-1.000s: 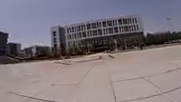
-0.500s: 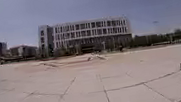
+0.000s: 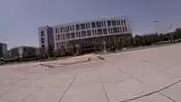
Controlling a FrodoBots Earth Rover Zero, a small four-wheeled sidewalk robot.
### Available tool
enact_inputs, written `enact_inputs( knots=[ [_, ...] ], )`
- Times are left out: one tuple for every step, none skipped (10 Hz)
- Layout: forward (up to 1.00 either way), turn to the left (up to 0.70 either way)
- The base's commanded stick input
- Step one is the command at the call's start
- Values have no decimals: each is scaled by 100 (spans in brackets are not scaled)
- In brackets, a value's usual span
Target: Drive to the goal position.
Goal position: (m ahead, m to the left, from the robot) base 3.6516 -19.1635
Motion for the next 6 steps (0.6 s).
enact_inputs(
  knots=[
    [85,0],
    [85,0],
    [85,0],
    [85,-13],
    [85,-34],
    [85,-34]
  ],
)
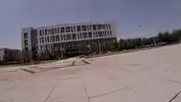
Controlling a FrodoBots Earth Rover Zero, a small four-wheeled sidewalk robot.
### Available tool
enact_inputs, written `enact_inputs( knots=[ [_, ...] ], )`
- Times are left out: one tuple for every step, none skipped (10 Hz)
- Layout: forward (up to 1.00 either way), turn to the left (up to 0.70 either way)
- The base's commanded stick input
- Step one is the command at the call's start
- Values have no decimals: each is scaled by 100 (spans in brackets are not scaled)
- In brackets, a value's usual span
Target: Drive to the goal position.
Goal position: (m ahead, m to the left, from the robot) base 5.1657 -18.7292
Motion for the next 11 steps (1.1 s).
enact_inputs(
  knots=[
    [85,-13],
    [85,0],
    [85,0],
    [85,0],
    [85,0],
    [85,-17],
    [85,-30],
    [85,-34],
    [85,-34],
    [85,-34],
    [85,-34]
  ],
)
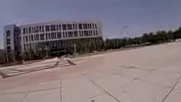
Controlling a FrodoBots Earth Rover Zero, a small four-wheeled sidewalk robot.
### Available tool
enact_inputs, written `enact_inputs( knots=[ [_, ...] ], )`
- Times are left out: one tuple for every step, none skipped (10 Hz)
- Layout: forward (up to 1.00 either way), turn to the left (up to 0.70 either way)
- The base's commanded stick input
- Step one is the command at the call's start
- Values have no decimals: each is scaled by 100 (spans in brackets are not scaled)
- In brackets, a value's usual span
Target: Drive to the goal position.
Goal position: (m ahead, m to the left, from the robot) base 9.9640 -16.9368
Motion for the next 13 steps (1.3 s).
enact_inputs(
  knots=[
    [85,-3],
    [85,-34],
    [85,-34],
    [85,-34],
    [85,-34],
    [85,-34],
    [85,-34],
    [85,-34],
    [85,-34],
    [85,-34],
    [85,-21],
    [85,0],
    [85,0]
  ],
)
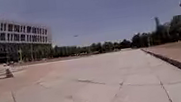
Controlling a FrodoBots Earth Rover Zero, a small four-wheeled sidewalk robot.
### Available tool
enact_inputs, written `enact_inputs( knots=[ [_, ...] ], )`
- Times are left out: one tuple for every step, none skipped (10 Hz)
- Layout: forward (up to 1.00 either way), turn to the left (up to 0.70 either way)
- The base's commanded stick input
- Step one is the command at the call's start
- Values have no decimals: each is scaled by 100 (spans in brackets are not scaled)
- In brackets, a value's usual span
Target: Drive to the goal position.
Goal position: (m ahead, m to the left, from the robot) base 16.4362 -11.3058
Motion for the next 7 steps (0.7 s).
enact_inputs(
  knots=[
    [85,0],
    [85,0],
    [85,0],
    [85,0],
    [85,0],
    [85,0],
    [85,0]
  ],
)
